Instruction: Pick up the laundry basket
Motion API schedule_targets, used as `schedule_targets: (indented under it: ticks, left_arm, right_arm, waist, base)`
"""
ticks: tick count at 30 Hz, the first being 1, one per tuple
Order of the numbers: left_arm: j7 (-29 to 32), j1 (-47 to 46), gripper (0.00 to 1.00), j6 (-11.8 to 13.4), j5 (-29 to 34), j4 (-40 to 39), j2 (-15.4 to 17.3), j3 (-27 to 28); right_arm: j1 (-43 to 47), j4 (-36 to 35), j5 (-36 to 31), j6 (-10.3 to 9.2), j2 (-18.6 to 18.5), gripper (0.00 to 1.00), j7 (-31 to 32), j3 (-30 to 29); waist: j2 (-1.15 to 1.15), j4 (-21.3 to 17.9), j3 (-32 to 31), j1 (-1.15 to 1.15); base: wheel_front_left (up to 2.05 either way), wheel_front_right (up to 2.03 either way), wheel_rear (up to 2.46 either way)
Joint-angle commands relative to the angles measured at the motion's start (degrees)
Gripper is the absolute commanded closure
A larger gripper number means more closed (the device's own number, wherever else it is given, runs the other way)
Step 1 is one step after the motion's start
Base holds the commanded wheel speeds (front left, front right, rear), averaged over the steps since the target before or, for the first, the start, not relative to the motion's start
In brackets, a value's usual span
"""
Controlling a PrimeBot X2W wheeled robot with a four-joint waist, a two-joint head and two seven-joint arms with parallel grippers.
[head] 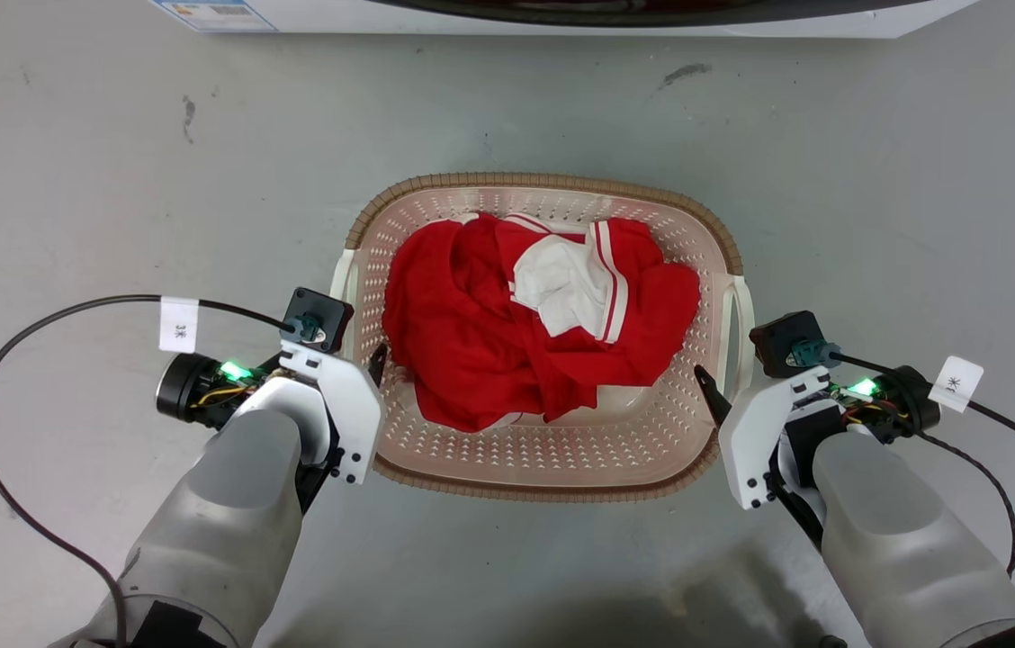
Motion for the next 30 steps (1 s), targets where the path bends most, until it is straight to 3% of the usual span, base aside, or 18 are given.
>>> schedule_targets:
  ticks: [1,19,20,21,22,30]
  left_arm:
    - [0.1,-0.4,0.00,-0.1,-0.5,0.1,0.1,-0.1]
    - [2.2,-1.9,0.00,-0.1,-3.1,0.3,-0.4,-4.3]
    - [2.4,-1.9,0.27,-0.1,-3.1,0.2,-0.3,-4.7]
    - [2.2,-2.0,0.92,-0.1,-3.4,0.2,-0.3,-4.8]
    - [2.3,-1.9,1.00,-0.1,-3.7,0.3,-0.4,-5.1]
    - [3.2,-1.7,1.00,-0.1,-5.4,0.2,-0.4,-7.6]
  right_arm:
    - [-1.0,0.3,0.4,-0.04,0.0,0.00,0.3,0.2]
    - [-2.0,0.9,5.1,-0.04,0.0,0.00,3.1,3.3]
    - [-2.0,0.9,5.3,-0.04,0.0,0.58,3.4,3.6]
    - [-2.1,0.9,5.5,-0.04,0.0,1.00,3.5,3.8]
    - [-2.1,0.9,5.8,-0.04,0.0,1.00,3.5,4.0]
    - [-2.5,1.1,6.9,0.05,0.1,1.00,3.1,5.1]
  waist:
    - [0.00,0.0,0.3,0.00]
    - [0.00,0.2,3.4,0.00]
    - [0.00,0.1,3.4,0.00]
    - [0.00,0.1,3.4,0.00]
    - [0.00,0.0,3.4,0.00]
    - [0.00,-0.1,2.9,0.00]
  base:
    - [0.00,0.00,0.00]
    - [0.00,0.00,0.00]
    - [0.00,0.00,0.00]
    - [0.00,0.00,0.00]
    - [0.00,0.00,0.00]
    - [0.00,0.00,0.00]
